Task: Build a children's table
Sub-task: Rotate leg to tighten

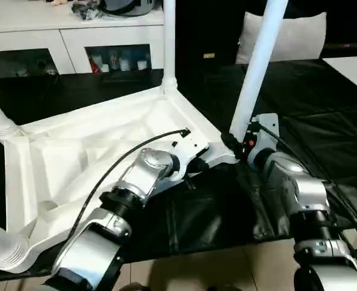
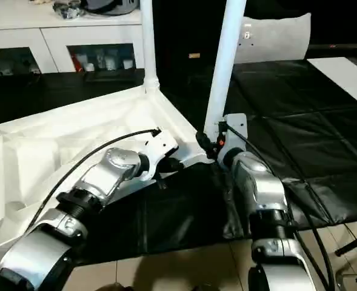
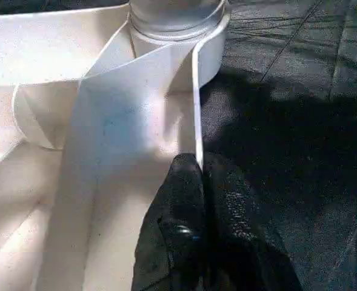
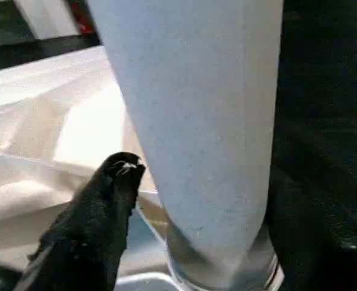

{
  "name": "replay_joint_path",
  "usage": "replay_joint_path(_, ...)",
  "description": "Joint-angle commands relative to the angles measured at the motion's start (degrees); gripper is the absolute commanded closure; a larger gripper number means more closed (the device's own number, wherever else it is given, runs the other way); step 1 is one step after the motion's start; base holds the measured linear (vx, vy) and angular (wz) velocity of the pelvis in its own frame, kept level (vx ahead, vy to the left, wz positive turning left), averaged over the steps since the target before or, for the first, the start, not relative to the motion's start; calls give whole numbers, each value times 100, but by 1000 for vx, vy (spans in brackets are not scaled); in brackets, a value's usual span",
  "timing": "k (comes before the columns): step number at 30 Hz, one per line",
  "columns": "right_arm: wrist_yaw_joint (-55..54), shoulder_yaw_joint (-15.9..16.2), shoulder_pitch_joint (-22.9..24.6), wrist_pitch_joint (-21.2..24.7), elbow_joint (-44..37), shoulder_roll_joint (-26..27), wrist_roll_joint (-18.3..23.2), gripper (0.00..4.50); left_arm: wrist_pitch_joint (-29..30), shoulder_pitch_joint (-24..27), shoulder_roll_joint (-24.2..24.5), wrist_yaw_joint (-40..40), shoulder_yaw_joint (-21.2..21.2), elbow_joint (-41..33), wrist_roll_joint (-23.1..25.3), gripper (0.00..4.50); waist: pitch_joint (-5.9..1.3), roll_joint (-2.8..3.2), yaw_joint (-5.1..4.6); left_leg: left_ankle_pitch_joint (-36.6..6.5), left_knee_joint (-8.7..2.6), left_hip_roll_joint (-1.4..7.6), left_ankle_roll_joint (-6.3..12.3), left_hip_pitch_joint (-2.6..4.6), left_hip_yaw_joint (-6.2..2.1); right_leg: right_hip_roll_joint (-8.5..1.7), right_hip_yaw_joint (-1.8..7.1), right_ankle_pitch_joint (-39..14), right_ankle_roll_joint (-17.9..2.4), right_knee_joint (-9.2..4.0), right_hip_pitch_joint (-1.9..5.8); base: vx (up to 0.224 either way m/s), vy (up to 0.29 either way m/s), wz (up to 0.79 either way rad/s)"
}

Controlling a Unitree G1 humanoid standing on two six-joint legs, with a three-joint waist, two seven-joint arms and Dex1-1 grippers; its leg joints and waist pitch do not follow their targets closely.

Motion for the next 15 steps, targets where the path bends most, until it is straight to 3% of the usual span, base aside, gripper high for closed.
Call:
replay_joint_path(1,660,273,186,-74,-168,-76,218,87,-386,11,156,-157,-94,-145,59,450,-421,-90,74,-1143,-354,276,395,53,-170,-458,248,-1650,-1022,-487,309,0,0,0)
replay_joint_path(5,1438,284,399,-312,-384,-587,328,87,-867,125,496,-666,-203,-125,57,450,-420,-86,125,-1059,-352,299,470,57,-160,-439,247,-1518,-1032,-472,306,0,0,0)
replay_joint_path(7,1801,290,484,-377,-499,-823,384,62,-991,177,645,-879,-240,-115,49,450,-417,-74,143,-1089,-364,314,461,58,-167,-444,248,-1528,-1044,-458,305,0,0,0)
replay_joint_path(11,2757,363,654,-830,-587,-1363,417,62,-1761,318,1022,-1741,-386,-80,-81,450,-408,-69,208,-1230,-376,342,403,87,-164,-449,261,-1697,-1004,-473,281,0,0,0)
replay_joint_path(15,3680,524,767,-924,-630,-1727,616,62,-2295,340,1264,-2311,-528,7,-116,450,-398,-63,278,-1351,-372,361,399,104,-147,-451,259,-1766,-1048,-469,265,0,0,0)
